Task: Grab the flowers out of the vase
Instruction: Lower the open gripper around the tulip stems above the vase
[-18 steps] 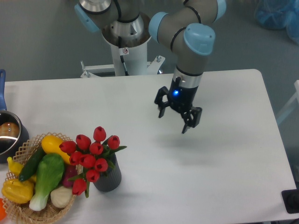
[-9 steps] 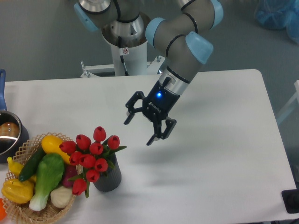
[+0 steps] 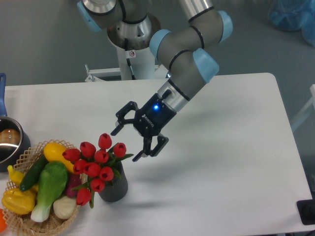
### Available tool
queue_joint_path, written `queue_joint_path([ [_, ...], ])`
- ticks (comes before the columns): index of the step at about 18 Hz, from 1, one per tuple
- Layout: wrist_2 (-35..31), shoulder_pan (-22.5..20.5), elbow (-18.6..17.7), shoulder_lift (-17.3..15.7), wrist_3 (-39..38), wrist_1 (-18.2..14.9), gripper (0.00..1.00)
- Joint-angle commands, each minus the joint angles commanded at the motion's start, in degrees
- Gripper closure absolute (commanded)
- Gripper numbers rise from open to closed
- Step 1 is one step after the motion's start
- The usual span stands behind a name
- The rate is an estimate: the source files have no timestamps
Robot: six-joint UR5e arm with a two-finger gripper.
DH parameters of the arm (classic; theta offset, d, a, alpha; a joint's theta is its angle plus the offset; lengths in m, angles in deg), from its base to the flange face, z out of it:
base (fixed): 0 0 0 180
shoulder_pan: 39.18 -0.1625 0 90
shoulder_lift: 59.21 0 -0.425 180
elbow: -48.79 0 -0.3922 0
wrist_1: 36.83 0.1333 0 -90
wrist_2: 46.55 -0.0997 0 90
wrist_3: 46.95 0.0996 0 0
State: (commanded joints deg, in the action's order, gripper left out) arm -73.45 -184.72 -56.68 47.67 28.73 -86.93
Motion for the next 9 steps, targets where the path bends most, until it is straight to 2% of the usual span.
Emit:
queue_joint_path([
  [4,1.16,0.09,0.26,0.62,0.00,0.35,0.00],
  [7,1.16,0.26,0.26,0.70,0.00,0.35,0.18],
  [9,1.16,0.79,0.26,0.79,0.00,0.35,0.24],
])
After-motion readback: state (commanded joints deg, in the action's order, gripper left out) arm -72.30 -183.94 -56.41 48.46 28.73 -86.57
